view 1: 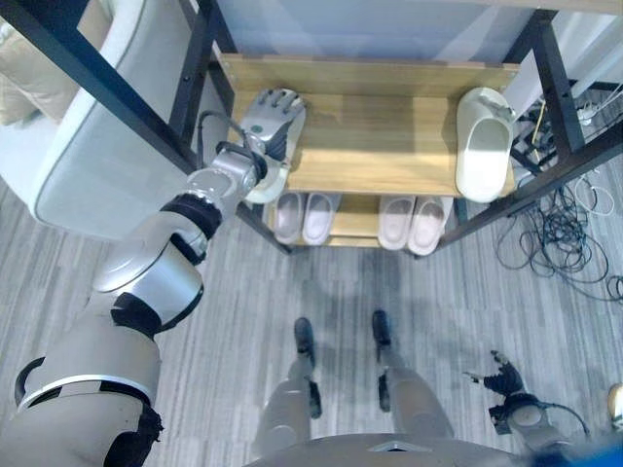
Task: Arrange the slippers neatly on the shoe rack.
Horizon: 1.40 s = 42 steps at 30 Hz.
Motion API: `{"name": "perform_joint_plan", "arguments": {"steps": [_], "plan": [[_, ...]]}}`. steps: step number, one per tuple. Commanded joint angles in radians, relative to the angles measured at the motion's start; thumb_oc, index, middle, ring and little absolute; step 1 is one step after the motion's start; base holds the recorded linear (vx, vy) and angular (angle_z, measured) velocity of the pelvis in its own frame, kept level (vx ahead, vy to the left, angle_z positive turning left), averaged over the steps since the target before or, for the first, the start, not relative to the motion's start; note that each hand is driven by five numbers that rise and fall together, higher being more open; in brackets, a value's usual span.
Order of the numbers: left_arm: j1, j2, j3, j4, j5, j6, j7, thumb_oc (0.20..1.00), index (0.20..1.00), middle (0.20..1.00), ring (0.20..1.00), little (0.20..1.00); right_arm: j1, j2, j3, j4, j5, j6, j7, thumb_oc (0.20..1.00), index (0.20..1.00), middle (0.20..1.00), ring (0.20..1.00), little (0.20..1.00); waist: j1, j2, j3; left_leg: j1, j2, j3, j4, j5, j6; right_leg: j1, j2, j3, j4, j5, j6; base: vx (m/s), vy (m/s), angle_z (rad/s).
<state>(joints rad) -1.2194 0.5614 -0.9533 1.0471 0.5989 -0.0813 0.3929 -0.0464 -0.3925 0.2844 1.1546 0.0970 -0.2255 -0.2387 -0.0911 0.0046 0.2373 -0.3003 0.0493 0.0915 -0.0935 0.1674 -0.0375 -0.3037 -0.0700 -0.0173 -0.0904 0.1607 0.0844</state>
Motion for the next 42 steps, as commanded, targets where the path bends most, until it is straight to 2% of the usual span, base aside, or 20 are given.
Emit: {"name": "perform_joint_plan", "arguments": {"steps": [1, 11, 24, 42], "plan": [[-0.173, 0.029, 0.043, 0.051, -0.031, 0.009, 0.029, 1.0, 1.0, 1.0, 1.0, 1.0, -0.034, -0.006, 0.025, -0.011, 0.039, -0.011, -0.011, 1.0, 1.0, 1.0, 1.0, 1.0, 0.009, -0.01, 0.056, -0.018, -0.014, -0.101, 0.006, -0.066, -0.02, -0.017, -0.059, -0.053, 0.074, -0.075, 0.079, 0.0, -0.001, 0.03], [-0.21, 0.045, 0.021, 0.005, -0.029, 0.005, 0.013, 1.0, 1.0, 1.0, 1.0, 1.0, -0.031, -0.004, 0.033, -0.018, 0.04, -0.008, -0.002, 1.0, 1.0, 1.0, 1.0, 1.0, 0.012, -0.011, 0.057, -0.014, -0.012, -0.101, 0.006, -0.07, -0.02, -0.011, -0.058, -0.058, 0.076, -0.08, 0.078, 0.0, 0.001, 0.01], [-0.256, 0.026, -0.023, 0.029, -0.026, 0.004, -0.025, 1.0, 1.0, 1.0, 1.0, 1.0, -0.033, -0.003, 0.044, -0.001, 0.04, 0.002, 0.01, 1.0, 1.0, 1.0, 1.0, 1.0, 0.017, -0.011, 0.051, 0.003, -0.011, -0.106, 0.006, -0.075, -0.02, 0.007, -0.055, -0.065, 0.083, -0.091, 0.078, 0.0, 0.002, 0.02], [-0.361, 0.019, -0.126, 0.018, 0.04, 0.017, -0.045, 1.0, 1.0, 1.0, 1.0, 1.0, -0.046, -0.005, 0.05, 0.015, 0.052, 0.006, 0.013, 1.0, 1.0, 1.0, 1.0, 1.0, 0.018, -0.007, 0.063, -0.002, -0.012, -0.106, 0.006, -0.074, -0.015, 0.0, -0.055, -0.069, 0.09, -0.092, 0.081, 0.0, 0.0, 0.0]]}}
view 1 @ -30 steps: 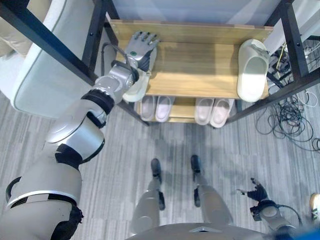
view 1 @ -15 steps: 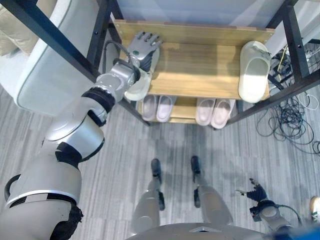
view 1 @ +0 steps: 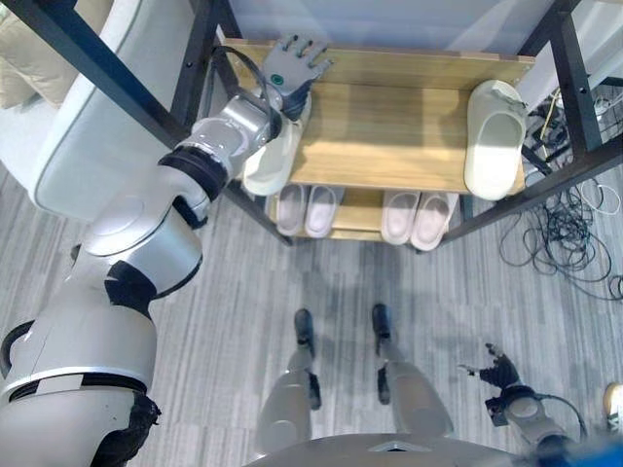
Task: Arrange the slippers neatly on the shoe rack.
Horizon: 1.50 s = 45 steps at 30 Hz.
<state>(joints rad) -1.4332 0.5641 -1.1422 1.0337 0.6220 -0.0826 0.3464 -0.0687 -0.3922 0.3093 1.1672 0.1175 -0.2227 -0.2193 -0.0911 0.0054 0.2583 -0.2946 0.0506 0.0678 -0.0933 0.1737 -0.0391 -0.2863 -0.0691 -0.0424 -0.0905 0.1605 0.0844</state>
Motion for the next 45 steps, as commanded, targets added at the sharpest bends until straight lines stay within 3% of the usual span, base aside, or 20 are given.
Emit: {"name": "perform_joint_plan", "arguments": {"steps": [1, 22, 31, 45], "plan": [[-0.148, 0.013, 0.063, 0.028, 0.015, 0.017, -0.002, 1.0, 1.0, 1.0, 1.0, 1.0, -0.024, -0.005, 0.025, 0.003, 0.031, 0.004, -0.007, 1.0, 1.0, 1.0, 1.0, 1.0, 0.018, -0.008, 0.042, -0.007, -0.013, -0.083, 0.006, -0.08, -0.013, -0.017, -0.056, -0.045, 0.089, -0.092, 0.081, 0.0, 0.0, 0.0], [-0.168, -0.012, 0.028, 0.049, 0.07, 0.041, -0.022, 1.0, 1.0, 1.0, 1.0, 1.0, -0.049, -0.002, 0.034, 0.015, 0.039, 0.011, -0.006, 1.0, 1.0, 1.0, 1.0, 1.0, 0.031, -0.016, 0.058, -0.016, -0.012, -0.088, 0.006, -0.077, -0.011, -0.023, -0.057, -0.053, 0.095, -0.095, 0.082, 0.0, 0.0, 0.0], [-0.193, 0.026, -0.011, 0.023, 0.122, 0.059, -0.033, 1.0, 1.0, 1.0, 1.0, 1.0, -0.058, -0.003, 0.025, 0.018, 0.045, 0.012, -0.013, 1.0, 1.0, 1.0, 1.0, 1.0, 0.043, -0.016, 0.063, -0.03, -0.013, -0.091, 0.006, -0.073, -0.012, -0.03, -0.06, -0.063, 0.089, -0.086, 0.087, 0.0, 0.0, 0.0], [-0.169, 0.057, 0.014, 0.002, 0.137, 0.073, -0.02, 1.0, 1.0, 1.0, 1.0, 1.0, -0.067, 0.004, 0.026, 0.022, 0.037, 0.02, -0.022, 1.0, 1.0, 1.0, 1.0, 1.0, 0.053, -0.028, 0.067, -0.05, -0.014, -0.102, 0.006, -0.068, -0.016, -0.043, -0.059, -0.07, 0.086, -0.083, 0.085, 0.0, 0.002, 0.03]]}}
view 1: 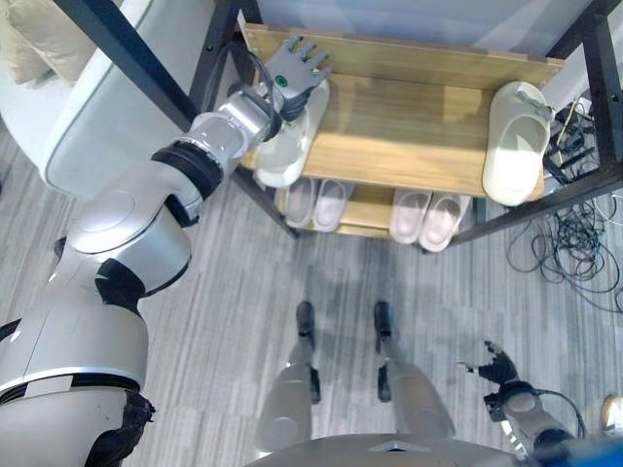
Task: Arrange the slippers neatly on the shoe rack.
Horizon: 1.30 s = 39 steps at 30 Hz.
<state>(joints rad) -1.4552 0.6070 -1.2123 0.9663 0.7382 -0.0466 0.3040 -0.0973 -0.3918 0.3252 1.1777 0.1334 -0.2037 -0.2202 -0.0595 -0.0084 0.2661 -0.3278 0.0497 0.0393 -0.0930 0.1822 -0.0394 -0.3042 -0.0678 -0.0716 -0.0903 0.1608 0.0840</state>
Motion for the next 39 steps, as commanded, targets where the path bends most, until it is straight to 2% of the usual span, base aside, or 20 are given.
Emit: {"name": "perform_joint_plan", "arguments": {"steps": [1, 6, 17, 18, 19, 20, 25, 28, 33, 39], "plan": [[-0.146, 0.016, 0.085, 0.073, 0.024, 0.04, 0.026, 1.0, 1.0, 1.0, 1.0, 1.0, -0.038, 0.003, 0.012, 0.011, 0.019, 0.001, -0.024, 1.0, 1.0, 1.0, 1.0, 1.0, 0.021, -0.015, 0.059, -0.02, -0.013, -0.072, 0.006, -0.077, -0.016, -0.027, -0.061, -0.041, 0.085, -0.083, 0.085, 0.0, 0.0, 0.0], [-0.127, -0.003, 0.085, 0.131, 0.06, 0.06, 0.049, 1.0, 1.0, 1.0, 1.0, 1.0, -0.056, -0.001, 0.02, 0.009, 0.017, -0.005, -0.032, 1.0, 1.0, 1.0, 1.0, 1.0, 0.015, -0.018, 0.065, -0.035, -0.014, -0.069, 0.006, -0.074, -0.018, -0.043, -0.061, -0.037, 0.088, -0.08, 0.085, 0.0, 0.0, 0.0], [-0.115, -0.008, 0.109, 0.175, 0.043, 0.079, 0.07, 1.0, 1.0, 1.0, 1.0, 1.0, -0.069, 0.005, 0.029, 0.014, 0.018, -0.006, -0.038, 1.0, 1.0, 1.0, 1.0, 1.0, 0.014, -0.02, 0.063, -0.06, -0.017, -0.061, 0.006, -0.072, -0.015, -0.068, -0.067, -0.035, 0.084, -0.068, 0.092, 0.01, 0.009, 0.0], [-0.109, -0.013, 0.124, 0.18, 0.034, 0.082, 0.075, 0.721, 0.721, 0.721, 0.721, 0.721, -0.067, 0.004, 0.03, 0.015, 0.018, -0.004, -0.037, 1.0, 1.0, 1.0, 1.0, 1.0, 0.011, -0.02, 0.063, -0.06, -0.019, -0.058, 0.006, -0.074, -0.015, -0.07, -0.069, -0.032, 0.082, -0.065, 0.092, 0.0, 0.0, 0.0], [-0.103, -0.016, 0.137, 0.184, 0.03, 0.087, 0.078, 0.369, 0.369, 0.369, 0.369, 0.369, -0.064, 0.004, 0.03, 0.014, 0.016, -0.005, -0.037, 1.0, 1.0, 1.0, 1.0, 1.0, 0.011, -0.02, 0.063, -0.061, -0.02, -0.056, 0.006, -0.074, -0.015, -0.07, -0.07, -0.032, 0.082, -0.065, 0.092, 0.0, 0.0, 0.0], [-0.103, -0.016, 0.137, 0.184, 0.03, 0.087, 0.078, 0.2, 0.2, 0.2, 0.2, 0.2, -0.064, 0.004, 0.03, 0.014, 0.016, -0.005, -0.037, 1.0, 1.0, 1.0, 1.0, 1.0, 0.011, -0.02, 0.063, -0.061, -0.02, -0.056, 0.006, -0.074, -0.015, -0.07, -0.07, -0.032, 0.082, -0.065, 0.092, 0.0, 0.0, 0.0], [-0.085, -0.076, 0.224, 0.204, 0.009, 0.125, 0.122, 0.2, 0.2, 0.2, 0.2, 0.2, -0.062, 0.014, 0.044, 0.002, 0.011, -0.008, -0.036, 1.0, 1.0, 1.0, 1.0, 1.0, 0.003, -0.026, 0.066, -0.06, -0.022, -0.051, 0.006, -0.078, -0.014, -0.074, -0.074, -0.029, 0.088, -0.068, 0.089, 0.0, 0.0, 0.0], [-0.064, -0.108, 0.258, 0.192, -0.007, 0.126, 0.129, 0.2, 0.2, 0.2, 0.2, 0.2, -0.063, 0.016, 0.045, -0.007, 0.018, -0.011, -0.034, 1.0, 1.0, 1.0, 1.0, 1.0, 0.0, -0.028, 0.067, -0.057, -0.022, -0.048, 0.006, -0.08, -0.015, -0.076, -0.072, -0.025, 0.092, -0.07, 0.086, 0.0, 0.0, 0.0], [-0.047, -0.154, 0.278, 0.158, -0.023, 0.11, 0.122, 0.2, 0.2, 0.2, 0.2, 0.2, -0.071, 0.013, 0.049, -0.011, 0.018, -0.006, -0.029, 1.0, 1.0, 1.0, 1.0, 1.0, -0.002, -0.027, 0.069, -0.051, -0.02, -0.043, 0.006, -0.081, -0.016, -0.075, -0.07, -0.019, 0.098, -0.078, 0.081, 0.0, 0.0, 0.0], [-0.029, -0.189, 0.285, 0.151, -0.024, 0.105, 0.166, 0.2, 0.2, 0.2, 0.2, 0.2, -0.092, 0.007, 0.057, 0.005, 0.011, -0.003, -0.036, 1.0, 1.0, 1.0, 1.0, 1.0, -0.004, -0.026, 0.079, -0.048, -0.016, -0.036, 0.006, -0.077, -0.02, -0.081, -0.066, -0.015, 0.103, -0.08, 0.079, 0.0, -0.015, -0.01]]}}
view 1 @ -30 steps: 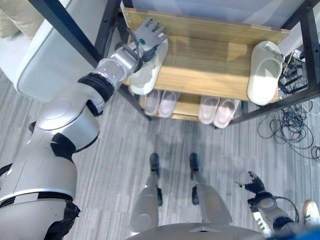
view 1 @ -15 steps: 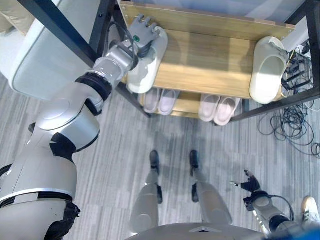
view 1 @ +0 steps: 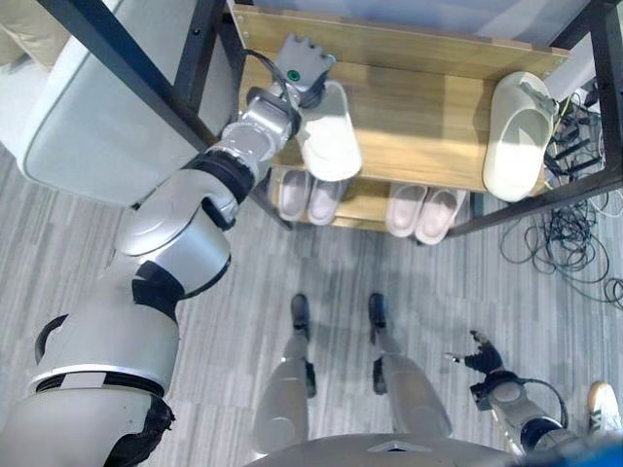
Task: Arrange the slippers neatly on the shoe rack.
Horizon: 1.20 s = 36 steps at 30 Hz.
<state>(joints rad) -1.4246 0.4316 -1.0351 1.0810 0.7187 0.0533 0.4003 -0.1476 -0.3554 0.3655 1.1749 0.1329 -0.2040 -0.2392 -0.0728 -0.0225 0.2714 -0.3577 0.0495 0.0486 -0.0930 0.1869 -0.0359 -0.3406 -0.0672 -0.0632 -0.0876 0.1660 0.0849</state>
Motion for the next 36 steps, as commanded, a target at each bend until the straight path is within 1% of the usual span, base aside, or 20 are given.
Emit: {"name": "perform_joint_plan", "arguments": {"steps": [1, 6, 7, 9, 11, 13, 14, 17, 21, 26, 30, 36], "plan": [[-0.051, -0.028, 0.114, 0.048, 0.002, 0.015, 0.092, 0.2, 0.2, 0.2, 0.2, 0.2, -0.05, -0.031, 0.023, 0.009, 0.004, -0.005, -0.025, 1.0, 1.0, 1.0, 1.0, 1.0, 0.006, -0.013, 0.077, -0.02, -0.012, -0.044, 0.006, -0.08, -0.026, -0.049, -0.066, -0.023, 0.101, -0.084, 0.078, -0.02, -0.052, -0.02], [-0.052, -0.03, 0.118, 0.097, -0.005, 0.024, 0.132, 0.2, 0.2, 0.2, 0.2, 0.2, -0.056, -0.043, 0.03, 0.015, -0.008, -0.016, -0.042, 1.0, 1.0, 1.0, 1.0, 1.0, -0.008, -0.017, 0.073, -0.03, -0.007, -0.035, 0.006, -0.077, -0.027, -0.067, -0.062, -0.012, 0.101, -0.078, 0.079, 0.01, -0.035, -0.1], [-0.062, -0.026, 0.13, 0.12, -0.021, 0.043, 0.159, 0.2, 0.2, 0.2, 0.2, 0.2, -0.05, -0.042, 0.034, 0.014, -0.012, -0.021, -0.049, 1.0, 1.0, 1.0, 1.0, 1.0, -0.018, -0.017, 0.072, -0.034, -0.004, -0.031, 0.006, -0.076, -0.025, -0.073, -0.061, -0.004, 0.101, -0.077, 0.078, 0.03, -0.024, -0.12], [-0.061, -0.024, 0.141, 0.139, -0.028, 0.051, 0.169, 0.2, 0.2, 0.2, 0.2, 0.2, -0.041, -0.041, 0.037, 0.014, -0.021, -0.024, -0.057, 1.0, 1.0, 1.0, 1.0, 1.0, -0.026, -0.016, 0.071, -0.036, -0.003, -0.028, 0.006, -0.076, -0.024, -0.08, -0.06, 0.001, 0.105, -0.077, 0.076, 0.04, -0.031, -0.19], [-0.08, -0.017, 0.14, 0.136, -0.038, 0.046, 0.16, 0.2, 0.2, 0.2, 0.2, 0.2, -0.032, -0.045, 0.034, 0.015, -0.023, -0.024, -0.061, 1.0, 1.0, 1.0, 1.0, 1.0, -0.03, -0.01, 0.069, -0.04, -0.002, -0.023, 0.006, -0.076, -0.024, -0.088, -0.06, 0.004, 0.109, -0.076, 0.076, 0.04, -0.029, -0.27], [-0.102, -0.023, 0.15, 0.12, -0.057, 0.044, 0.16, 0.2, 0.2, 0.2, 0.2, 0.2, -0.036, -0.044, 0.02, 0.022, -0.012, -0.02, -0.066, 1.0, 1.0, 1.0, 1.0, 1.0, -0.03, 0.003, 0.071, -0.043, -0.002, -0.022, 0.006, -0.075, -0.024, -0.094, -0.061, 0.006, 0.111, -0.078, 0.074, 0.04, -0.039, -0.08], [-0.102, -0.023, 0.15, 0.119, -0.057, 0.044, 0.16, 0.2, 0.2, 0.2, 0.2, 0.2, -0.036, -0.044, 0.019, 0.022, -0.012, -0.02, -0.065, 1.0, 1.0, 1.0, 1.0, 1.0, -0.03, 0.003, 0.071, -0.043, -0.002, -0.022, 0.006, -0.075, -0.024, -0.094, -0.061, 0.006, 0.111, -0.078, 0.074, 0.02, -0.046, -0.05], [-0.112, -0.047, 0.164, 0.104, -0.063, 0.047, 0.173, 0.2, 0.2, 0.2, 0.2, 0.2, -0.044, -0.037, 0.017, 0.023, -0.003, -0.019, -0.067, 1.0, 1.0, 1.0, 1.0, 1.0, -0.03, 0.015, 0.079, -0.048, -0.002, -0.017, 0.006, -0.075, -0.025, -0.102, -0.058, 0.01, 0.11, -0.078, 0.072, 0.02, -0.04, -0.05], [-0.116, -0.076, 0.182, 0.103, -0.074, 0.052, 0.194, 0.2, 0.2, 0.2, 0.2, 0.2, -0.054, -0.037, 0.027, 0.022, -0.002, -0.02, -0.068, 1.0, 1.0, 1.0, 1.0, 1.0, -0.034, 0.021, 0.084, -0.049, 0.0, -0.013, 0.006, -0.074, -0.027, -0.11, -0.055, 0.018, 0.112, -0.082, 0.069, 0.02, -0.039, -0.05], [-0.127, -0.088, 0.193, 0.105, -0.087, 0.055, 0.211, 0.2, 0.2, 0.2, 0.2, 0.2, -0.055, -0.044, 0.032, 0.02, -0.004, -0.022, -0.068, 1.0, 1.0, 1.0, 1.0, 1.0, -0.041, 0.028, 0.088, -0.05, 0.003, -0.008, 0.006, -0.074, -0.028, -0.117, -0.053, 0.024, 0.113, -0.083, 0.066, 0.01, -0.02, -0.02], [-0.124, -0.134, 0.211, 0.048, -0.081, 0.06, 0.222, 0.2, 0.2, 0.2, 0.2, 0.2, -0.054, -0.045, 0.02, 0.018, 0.0, -0.022, -0.074, 1.0, 1.0, 1.0, 1.0, 1.0, -0.041, 0.048, 0.095, -0.05, 0.001, -0.005, 0.006, -0.075, -0.028, -0.121, -0.051, 0.027, 0.119, -0.09, 0.064, 0.02, -0.027, -0.03], [-0.116, -0.2, 0.224, 0.023, -0.055, 0.073, 0.231, 0.2, 0.2, 0.2, 0.2, 0.2, -0.065, -0.048, 0.02, 0.021, 0.002, -0.016, -0.076, 1.0, 1.0, 1.0, 1.0, 1.0, -0.04, 0.064, 0.098, -0.047, 0.001, -0.005, 0.006, -0.078, -0.03, -0.123, -0.049, 0.03, 0.122, -0.096, 0.058, 0.0, 0.0, 0.0]]}}
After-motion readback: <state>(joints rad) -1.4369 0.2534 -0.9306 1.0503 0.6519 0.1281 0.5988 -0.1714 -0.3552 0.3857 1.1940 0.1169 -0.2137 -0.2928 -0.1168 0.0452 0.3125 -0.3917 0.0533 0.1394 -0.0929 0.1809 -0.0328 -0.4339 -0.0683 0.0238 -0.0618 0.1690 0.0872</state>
